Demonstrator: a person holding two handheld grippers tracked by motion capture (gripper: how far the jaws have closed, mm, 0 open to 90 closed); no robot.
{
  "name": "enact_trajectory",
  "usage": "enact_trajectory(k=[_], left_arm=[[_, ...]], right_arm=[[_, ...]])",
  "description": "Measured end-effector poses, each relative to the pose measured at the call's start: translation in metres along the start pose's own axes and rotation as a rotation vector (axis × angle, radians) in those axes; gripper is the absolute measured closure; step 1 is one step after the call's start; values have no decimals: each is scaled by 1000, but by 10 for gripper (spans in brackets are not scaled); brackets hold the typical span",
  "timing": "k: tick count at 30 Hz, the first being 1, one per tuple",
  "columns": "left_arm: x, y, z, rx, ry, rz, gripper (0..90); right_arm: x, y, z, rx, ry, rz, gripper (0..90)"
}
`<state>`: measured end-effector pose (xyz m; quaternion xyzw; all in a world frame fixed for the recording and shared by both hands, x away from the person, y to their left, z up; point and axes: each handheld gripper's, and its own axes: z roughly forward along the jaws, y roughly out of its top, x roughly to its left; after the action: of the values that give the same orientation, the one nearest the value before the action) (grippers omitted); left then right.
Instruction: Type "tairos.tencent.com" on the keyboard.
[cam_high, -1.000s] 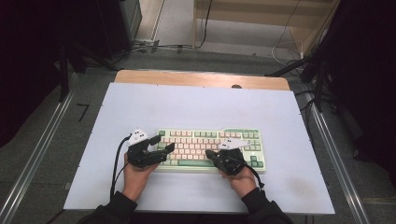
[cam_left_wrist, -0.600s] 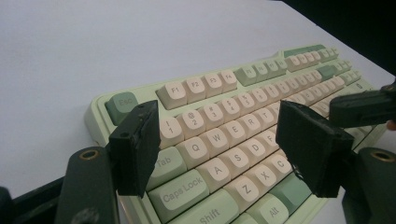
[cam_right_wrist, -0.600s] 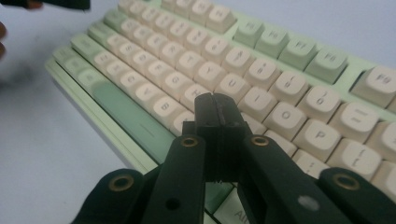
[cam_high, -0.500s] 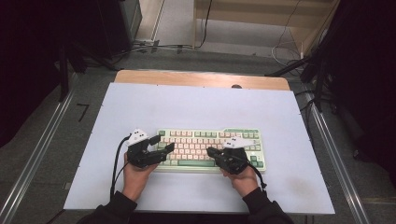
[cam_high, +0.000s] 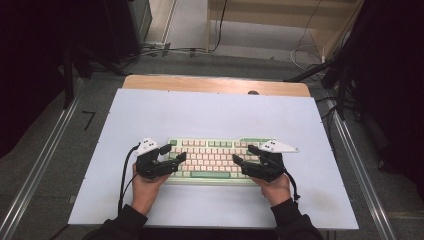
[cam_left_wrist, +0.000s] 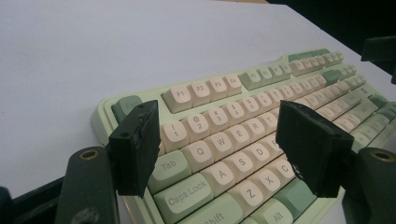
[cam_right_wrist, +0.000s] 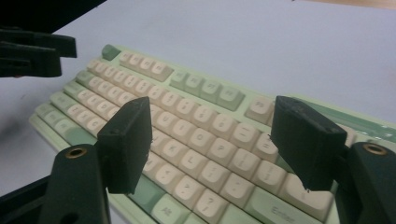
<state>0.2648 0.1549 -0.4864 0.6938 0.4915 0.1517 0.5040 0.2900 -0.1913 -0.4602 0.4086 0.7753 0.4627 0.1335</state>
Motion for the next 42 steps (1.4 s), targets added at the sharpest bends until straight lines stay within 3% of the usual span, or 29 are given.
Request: enact_trajectory(k=[9,24,42], left_arm=[[1,0,-2,-8,2,-4,315],[4,-1,-9,-16,14,-10,314],[20,-2,-26,-45,40,-42,314]], right_arm=[[-12,-1,-7,-11,-37,15,266],[-15,-2,-8,-8,-55,14,261],[-15,-4,-8,2,-63,12,252]])
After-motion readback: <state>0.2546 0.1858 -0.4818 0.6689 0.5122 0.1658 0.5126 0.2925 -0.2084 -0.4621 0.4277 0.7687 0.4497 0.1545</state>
